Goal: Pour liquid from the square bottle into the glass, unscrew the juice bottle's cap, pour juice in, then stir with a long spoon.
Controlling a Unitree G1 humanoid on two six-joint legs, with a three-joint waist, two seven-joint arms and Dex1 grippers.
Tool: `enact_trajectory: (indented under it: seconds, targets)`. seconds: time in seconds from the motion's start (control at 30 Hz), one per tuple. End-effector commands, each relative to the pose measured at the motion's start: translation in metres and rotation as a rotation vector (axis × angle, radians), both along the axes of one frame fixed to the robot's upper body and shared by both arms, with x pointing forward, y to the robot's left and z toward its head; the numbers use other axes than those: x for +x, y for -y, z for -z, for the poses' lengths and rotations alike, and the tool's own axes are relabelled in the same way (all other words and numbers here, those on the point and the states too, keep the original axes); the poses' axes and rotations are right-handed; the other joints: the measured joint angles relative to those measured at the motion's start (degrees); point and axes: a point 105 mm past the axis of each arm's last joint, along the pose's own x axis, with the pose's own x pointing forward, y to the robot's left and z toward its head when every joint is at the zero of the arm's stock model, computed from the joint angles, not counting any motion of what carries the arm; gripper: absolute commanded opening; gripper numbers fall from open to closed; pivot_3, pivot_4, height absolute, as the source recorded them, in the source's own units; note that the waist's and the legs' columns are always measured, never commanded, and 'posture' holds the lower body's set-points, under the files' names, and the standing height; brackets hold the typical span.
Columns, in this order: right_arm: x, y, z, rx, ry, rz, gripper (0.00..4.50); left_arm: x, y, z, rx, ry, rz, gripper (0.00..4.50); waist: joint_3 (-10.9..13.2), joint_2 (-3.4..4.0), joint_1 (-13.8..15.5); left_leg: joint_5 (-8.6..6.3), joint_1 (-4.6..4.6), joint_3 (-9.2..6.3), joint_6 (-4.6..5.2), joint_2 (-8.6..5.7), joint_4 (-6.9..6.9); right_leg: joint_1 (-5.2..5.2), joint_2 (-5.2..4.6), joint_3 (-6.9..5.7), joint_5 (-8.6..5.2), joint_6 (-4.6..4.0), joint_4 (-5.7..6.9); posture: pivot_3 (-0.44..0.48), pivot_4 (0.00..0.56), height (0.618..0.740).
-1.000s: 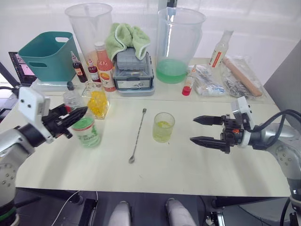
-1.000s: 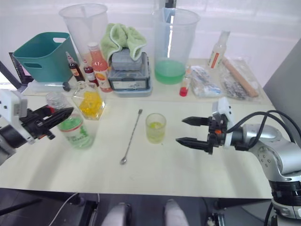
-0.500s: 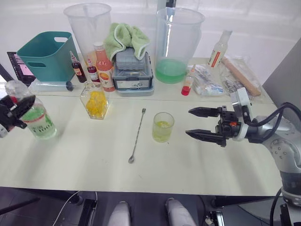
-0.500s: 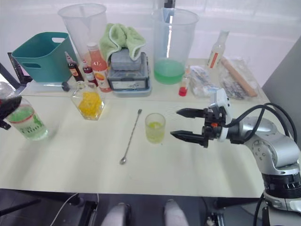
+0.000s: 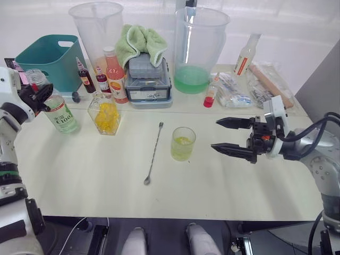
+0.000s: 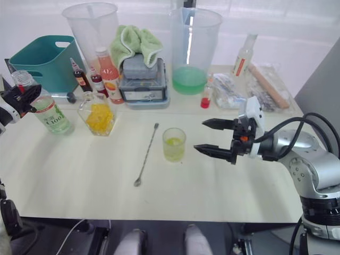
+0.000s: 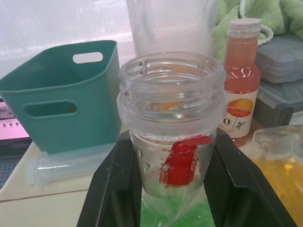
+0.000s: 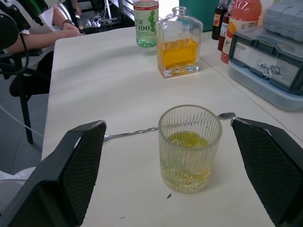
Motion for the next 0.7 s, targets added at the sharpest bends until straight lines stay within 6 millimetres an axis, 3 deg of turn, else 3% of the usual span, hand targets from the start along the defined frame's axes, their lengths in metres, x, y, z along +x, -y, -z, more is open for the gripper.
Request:
enact_trajectory:
  seconds: [0.03,0.27,0.7]
  targets:
    - [-0.003,0.002,-0.01,0.004,0.063,0.025,4.48,0.007,0.004,-0.03,-0.002,0.108,0.007,1.28,0.0,-0.01,0.05,0.0,-0.02,0.0,0.0,0.0,0.01,0.0,0.0,-0.01,0.0,0.0,0.0,0.0,0.15,0.728]
    - [0.001,0.002,-0.016,0.041,0.094,0.069,4.48,0.026,0.011,-0.028,-0.026,0.084,0.034,1.28,0.0,-0.04,0.16,0.01,-0.04,-0.05,-0.01,-0.03,0.05,0.02,0.0,-0.04,0.02,0.04,-0.01,0.0,0.15,0.728]
    - [0.005,0.005,-0.015,0.035,0.104,0.095,4.48,0.031,0.014,-0.002,-0.007,0.014,0.046,1.28,0.0,-0.04,-0.01,0.01,-0.06,-0.06,-0.01,-0.03,0.04,0.01,-0.01,-0.04,0.02,0.04,0.01,0.0,0.15,0.728]
